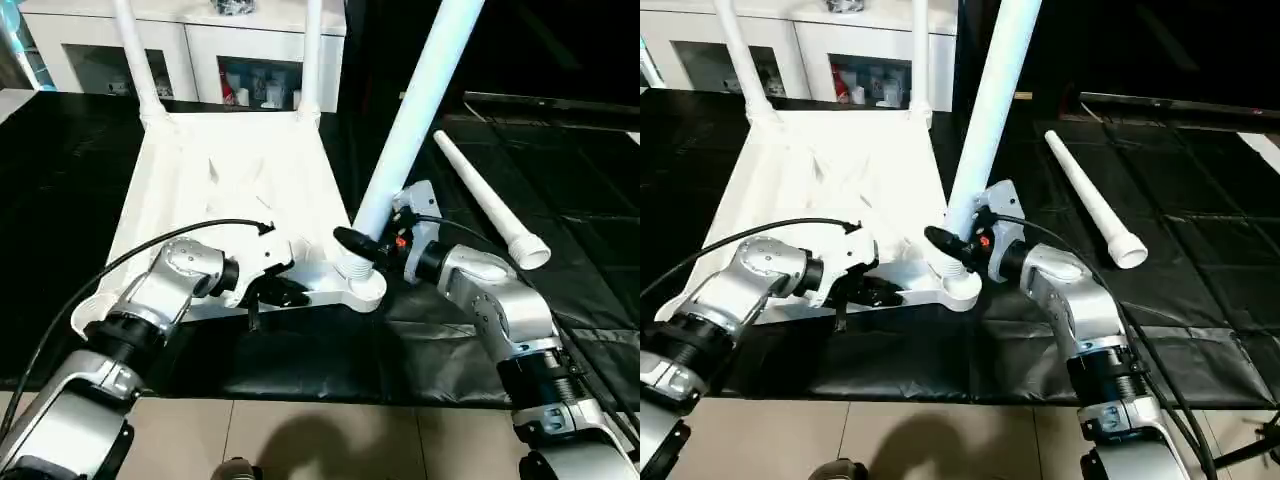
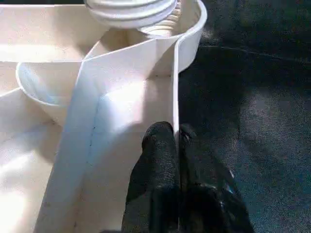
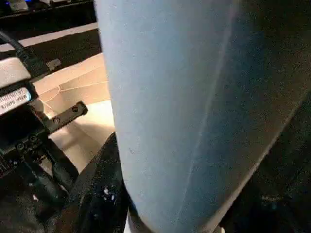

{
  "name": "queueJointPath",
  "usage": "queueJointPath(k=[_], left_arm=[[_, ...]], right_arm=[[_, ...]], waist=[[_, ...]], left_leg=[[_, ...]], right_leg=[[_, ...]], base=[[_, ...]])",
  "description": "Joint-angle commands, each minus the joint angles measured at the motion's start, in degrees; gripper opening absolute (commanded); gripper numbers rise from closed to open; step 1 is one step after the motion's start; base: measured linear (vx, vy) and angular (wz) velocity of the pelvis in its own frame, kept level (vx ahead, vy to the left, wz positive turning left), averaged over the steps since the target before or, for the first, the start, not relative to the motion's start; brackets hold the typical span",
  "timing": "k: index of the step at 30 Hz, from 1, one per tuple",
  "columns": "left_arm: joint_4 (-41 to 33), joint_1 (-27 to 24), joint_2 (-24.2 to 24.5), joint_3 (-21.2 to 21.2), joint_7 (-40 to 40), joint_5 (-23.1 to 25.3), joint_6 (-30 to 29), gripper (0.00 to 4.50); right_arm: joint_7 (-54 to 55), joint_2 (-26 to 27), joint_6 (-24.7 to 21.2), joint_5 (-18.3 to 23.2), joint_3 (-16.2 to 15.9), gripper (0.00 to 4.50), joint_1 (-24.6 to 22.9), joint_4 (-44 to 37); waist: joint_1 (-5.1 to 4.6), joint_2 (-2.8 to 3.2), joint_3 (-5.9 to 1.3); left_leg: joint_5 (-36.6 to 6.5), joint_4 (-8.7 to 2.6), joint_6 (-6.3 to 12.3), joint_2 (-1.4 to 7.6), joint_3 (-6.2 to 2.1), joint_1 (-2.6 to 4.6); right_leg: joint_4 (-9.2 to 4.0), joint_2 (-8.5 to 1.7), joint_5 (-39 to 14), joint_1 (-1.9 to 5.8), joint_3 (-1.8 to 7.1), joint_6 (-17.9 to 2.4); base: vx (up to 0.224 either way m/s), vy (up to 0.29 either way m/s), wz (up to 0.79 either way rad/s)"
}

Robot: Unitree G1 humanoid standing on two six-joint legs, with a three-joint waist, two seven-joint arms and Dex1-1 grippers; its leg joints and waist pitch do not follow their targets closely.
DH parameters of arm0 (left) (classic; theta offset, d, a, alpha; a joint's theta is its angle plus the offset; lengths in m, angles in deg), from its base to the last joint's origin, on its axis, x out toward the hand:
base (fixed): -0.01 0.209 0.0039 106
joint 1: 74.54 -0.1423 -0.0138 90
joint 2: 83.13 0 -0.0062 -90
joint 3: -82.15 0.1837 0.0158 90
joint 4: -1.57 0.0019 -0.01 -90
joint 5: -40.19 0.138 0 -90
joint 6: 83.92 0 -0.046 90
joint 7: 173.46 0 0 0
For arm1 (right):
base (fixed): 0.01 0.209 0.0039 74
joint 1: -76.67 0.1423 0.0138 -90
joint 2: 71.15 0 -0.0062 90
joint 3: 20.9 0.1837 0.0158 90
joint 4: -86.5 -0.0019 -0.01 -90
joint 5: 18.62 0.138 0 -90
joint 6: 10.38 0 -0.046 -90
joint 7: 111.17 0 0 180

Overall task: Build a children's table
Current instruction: Insert table leg to table base

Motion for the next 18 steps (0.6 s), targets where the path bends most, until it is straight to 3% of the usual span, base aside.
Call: queueJointPath(k=[1, 12, 16, 18], left_arm=[[0.8, 0.9, -0.2, 0.9, -0.2, 1.3, 0.5, 0.00], [2.1, 1.2, 0.1, 2.0, -2.6, 2.9, 0.6, 0.00], [2.8, 1.1, 0.3, -0.5, -0.4, 2.0, -1.7, 0.00], [3.1, 0.9, 0.5, -0.9, -0.1, 1.9, -1.6, 0.00]], right_arm=[[-0.2, -0.6, 0.3, 0.1, -0.2, 1.93, 0.1, -1.1], [-4.2, -2.2, -0.6, -0.2, -2.1, 1.93, -0.2, -1.7], [-5.6, -3.6, -0.9, -0.7, -2.4, 1.93, -0.3, -2.0], [-5.5, -3.9, -0.7, -0.7, -2.1, 1.93, 0.0, -1.5]], waist=[[0.01, 0.54, -4.71], [0.02, 0.48, -4.65], [0.08, 0.20, -4.66], [0.07, 0.02, -4.49]], left_leg=[[-18.1, -4.29, -2.39, 0.33, 0.65, 2.32], [-18.5, -4.35, -2.33, 0.43, 0.59, 2.33], [-17.7, -4.27, -1.78, 0.39, 0.66, 2.23], [-18.8, -4.29, -1.87, 0.38, 0.72, 2.34]], right_leg=[[-4.56, -2.25, -9.0, 1.84, 0.90, -12.7], [-4.55, -2.31, -9.4, 1.91, 0.87, -12.9], [-4.47, -2.31, -8.5, 2.04, 0.85, -13.2], [-4.78, -2.39, -11.3, 1.84, 0.89, -13.0]], base=[[0.000, 0.000, 0.00], [0.000, 0.000, 0.00], [0.000, 0.000, 0.00], [0.000, 0.000, 0.00]])
